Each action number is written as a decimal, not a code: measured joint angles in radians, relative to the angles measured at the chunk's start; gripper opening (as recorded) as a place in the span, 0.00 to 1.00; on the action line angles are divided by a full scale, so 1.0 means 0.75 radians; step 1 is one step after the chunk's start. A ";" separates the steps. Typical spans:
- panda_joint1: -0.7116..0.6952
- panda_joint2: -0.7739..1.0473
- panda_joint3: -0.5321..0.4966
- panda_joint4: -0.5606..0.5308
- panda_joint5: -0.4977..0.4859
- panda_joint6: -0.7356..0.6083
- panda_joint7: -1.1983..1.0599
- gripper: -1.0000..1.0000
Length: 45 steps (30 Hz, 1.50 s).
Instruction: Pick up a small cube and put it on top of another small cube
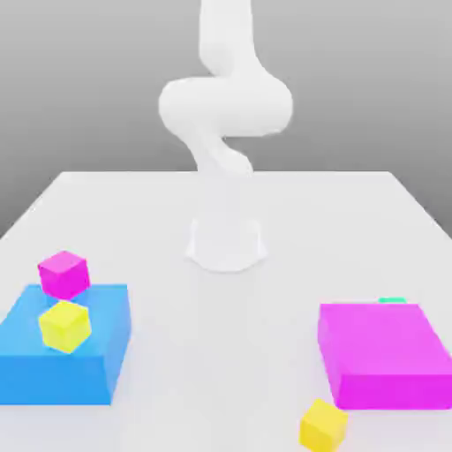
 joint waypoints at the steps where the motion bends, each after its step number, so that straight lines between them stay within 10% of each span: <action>1: -0.023 0.052 0.032 -0.005 -0.017 0.018 0.054 0.50; 16: -0.227 0.783 0.373 -0.070 -0.332 0.243 0.855 0.50; 33: -0.026 1.533 0.293 -0.101 -0.434 0.618 1.444 0.50; 34: -0.003 1.574 0.264 -0.091 -0.461 0.649 1.465 0.00; 45: -0.077 1.423 0.361 -0.130 -0.353 0.542 1.386 0.00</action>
